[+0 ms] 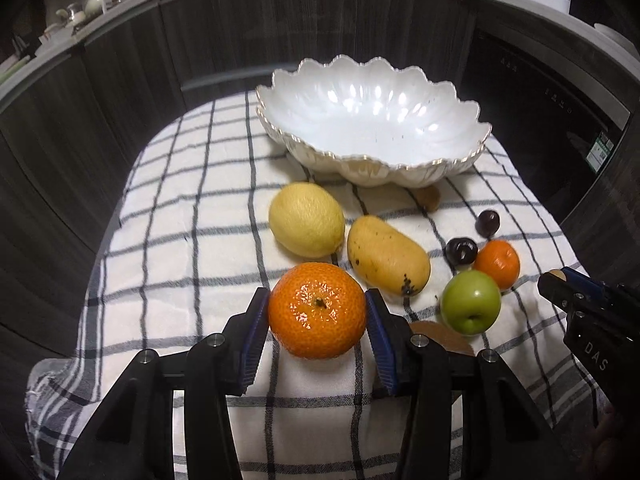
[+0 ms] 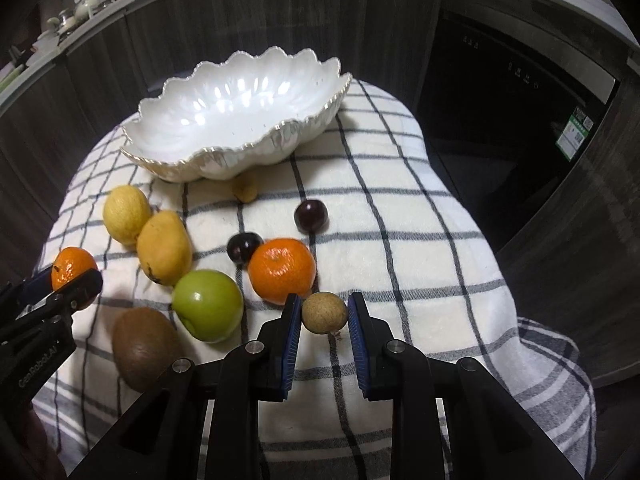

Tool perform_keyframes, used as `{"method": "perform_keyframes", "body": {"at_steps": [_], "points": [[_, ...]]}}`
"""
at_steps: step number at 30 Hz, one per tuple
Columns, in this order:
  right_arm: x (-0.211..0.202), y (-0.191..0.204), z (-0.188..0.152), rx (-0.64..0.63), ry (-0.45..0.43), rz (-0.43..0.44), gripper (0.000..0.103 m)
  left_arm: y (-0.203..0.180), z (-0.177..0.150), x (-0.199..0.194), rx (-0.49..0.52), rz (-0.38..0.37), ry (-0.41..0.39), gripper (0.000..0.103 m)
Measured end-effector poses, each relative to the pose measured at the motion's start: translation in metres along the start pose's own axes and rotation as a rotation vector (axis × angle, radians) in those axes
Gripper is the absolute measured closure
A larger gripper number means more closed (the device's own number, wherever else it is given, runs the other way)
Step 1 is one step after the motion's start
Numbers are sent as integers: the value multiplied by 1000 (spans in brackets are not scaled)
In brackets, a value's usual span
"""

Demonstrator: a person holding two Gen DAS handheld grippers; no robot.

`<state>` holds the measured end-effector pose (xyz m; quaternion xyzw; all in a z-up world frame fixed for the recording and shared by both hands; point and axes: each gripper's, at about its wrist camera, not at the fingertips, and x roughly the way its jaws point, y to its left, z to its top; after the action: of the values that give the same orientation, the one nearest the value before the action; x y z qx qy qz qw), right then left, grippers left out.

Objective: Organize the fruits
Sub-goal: 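Close the left gripper on the mandarin while the right gripper grasps the longan, then carry both fruits over the white bowl and open both grippers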

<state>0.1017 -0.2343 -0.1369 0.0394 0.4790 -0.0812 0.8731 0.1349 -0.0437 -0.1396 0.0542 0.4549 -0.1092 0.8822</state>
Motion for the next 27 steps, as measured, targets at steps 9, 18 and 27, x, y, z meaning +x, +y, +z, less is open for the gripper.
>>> {"method": "perform_keyframes", "body": {"at_steps": [9,18,27], "points": [[-24,4,9,-21,-67,8,78,3,8,-28,7,8,-65,56],[-40,11,33,-43,-134,43,78,5,29,-45,4,8,-124,57],[-41,17,70,-47,-180,91,78,12,60,-44,3,7,-162,57]]}}
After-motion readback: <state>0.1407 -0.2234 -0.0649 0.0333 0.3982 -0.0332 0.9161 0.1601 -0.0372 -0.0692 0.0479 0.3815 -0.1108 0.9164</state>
